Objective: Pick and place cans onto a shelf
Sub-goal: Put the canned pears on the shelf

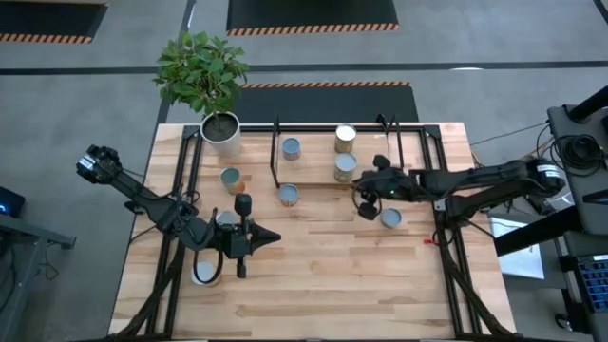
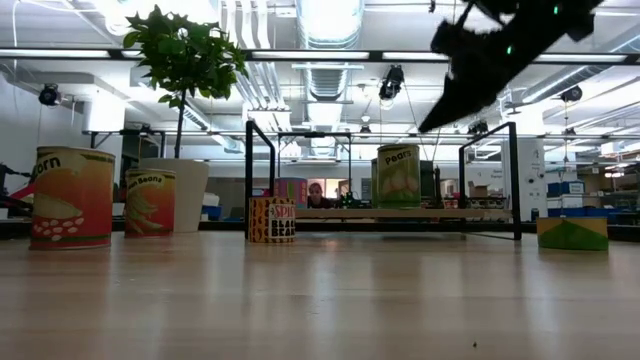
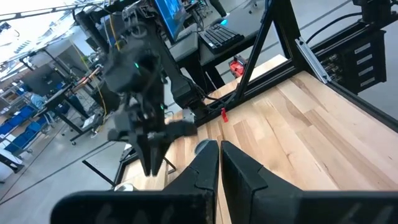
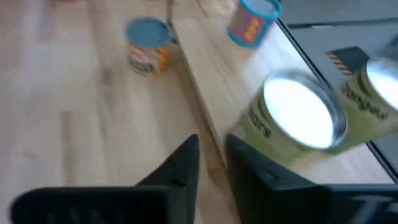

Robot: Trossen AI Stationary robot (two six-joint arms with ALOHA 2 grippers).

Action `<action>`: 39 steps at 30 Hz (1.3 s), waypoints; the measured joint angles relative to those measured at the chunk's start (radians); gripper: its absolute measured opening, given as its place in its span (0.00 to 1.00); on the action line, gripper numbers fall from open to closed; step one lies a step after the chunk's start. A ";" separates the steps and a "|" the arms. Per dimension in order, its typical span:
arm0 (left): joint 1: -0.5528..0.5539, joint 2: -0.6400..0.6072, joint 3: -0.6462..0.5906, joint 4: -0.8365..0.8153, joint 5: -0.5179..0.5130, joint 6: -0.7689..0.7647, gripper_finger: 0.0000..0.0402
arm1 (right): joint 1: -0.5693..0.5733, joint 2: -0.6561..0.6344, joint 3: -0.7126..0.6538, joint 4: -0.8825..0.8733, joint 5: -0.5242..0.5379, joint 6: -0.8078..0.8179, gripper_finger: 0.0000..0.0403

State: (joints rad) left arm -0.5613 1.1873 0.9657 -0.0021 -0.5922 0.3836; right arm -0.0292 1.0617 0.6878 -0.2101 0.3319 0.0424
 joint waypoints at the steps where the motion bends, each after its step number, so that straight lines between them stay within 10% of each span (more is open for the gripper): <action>1: 0.000 0.000 0.000 0.000 0.000 0.000 0.00 | 0.000 0.012 -0.019 0.030 0.013 -0.001 0.10; 39: 0.000 0.000 0.000 0.000 0.000 0.000 0.00 | -0.120 0.205 -0.071 0.299 0.131 -0.194 0.02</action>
State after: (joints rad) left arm -0.5613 1.1873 0.9657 -0.0025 -0.5922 0.3840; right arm -0.1494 1.2663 0.6163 0.0892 0.4625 -0.1515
